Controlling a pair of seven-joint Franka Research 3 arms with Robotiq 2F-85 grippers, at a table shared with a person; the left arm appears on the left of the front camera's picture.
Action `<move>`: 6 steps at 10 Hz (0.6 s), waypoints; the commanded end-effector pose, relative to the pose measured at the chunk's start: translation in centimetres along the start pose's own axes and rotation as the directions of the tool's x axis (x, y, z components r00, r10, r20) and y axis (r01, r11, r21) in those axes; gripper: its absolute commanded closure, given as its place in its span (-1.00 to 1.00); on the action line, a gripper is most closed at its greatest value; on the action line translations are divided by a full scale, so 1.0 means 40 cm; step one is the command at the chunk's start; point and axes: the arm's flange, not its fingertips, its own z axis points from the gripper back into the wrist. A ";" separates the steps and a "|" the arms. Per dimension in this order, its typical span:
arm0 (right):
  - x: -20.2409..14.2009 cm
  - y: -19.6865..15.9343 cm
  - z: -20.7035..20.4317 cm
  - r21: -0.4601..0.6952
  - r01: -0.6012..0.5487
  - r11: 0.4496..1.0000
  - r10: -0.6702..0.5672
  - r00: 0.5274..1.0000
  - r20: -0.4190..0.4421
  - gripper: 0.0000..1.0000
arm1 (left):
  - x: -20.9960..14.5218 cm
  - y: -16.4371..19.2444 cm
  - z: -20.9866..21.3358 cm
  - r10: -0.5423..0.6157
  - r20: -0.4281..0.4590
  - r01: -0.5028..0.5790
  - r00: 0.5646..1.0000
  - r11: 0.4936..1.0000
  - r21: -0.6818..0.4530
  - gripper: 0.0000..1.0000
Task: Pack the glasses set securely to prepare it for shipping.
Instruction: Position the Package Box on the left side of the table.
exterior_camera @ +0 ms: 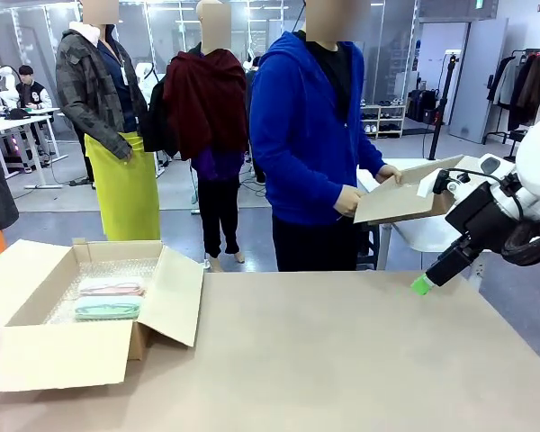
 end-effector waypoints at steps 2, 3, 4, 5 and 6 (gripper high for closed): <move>0.003 0.003 -0.005 -0.010 -0.004 1.000 0.004 1.000 0.002 -1.00 | 0.003 -0.030 0.018 -0.048 0.035 0.046 0.998 0.997 0.058 0.31; 0.003 0.003 -0.005 -0.010 -0.004 1.000 0.004 1.000 0.002 -1.00 | -0.001 -0.040 0.025 -0.059 0.038 0.056 0.998 0.995 0.082 -0.33; 0.003 0.003 -0.005 -0.010 -0.004 1.000 0.004 1.000 0.002 -1.00 | 0.000 -0.048 0.035 -0.068 0.043 0.064 0.997 0.994 0.094 0.24; 0.003 0.003 -0.005 -0.010 -0.004 1.000 0.004 1.000 0.002 -1.00 | 0.003 -0.059 0.044 -0.079 0.039 0.075 0.996 0.991 0.110 -0.95; 0.003 0.003 -0.005 -0.010 -0.004 1.000 0.004 1.000 0.002 -1.00 | 0.006 -0.067 0.048 -0.086 0.037 0.081 0.996 0.989 0.126 -0.38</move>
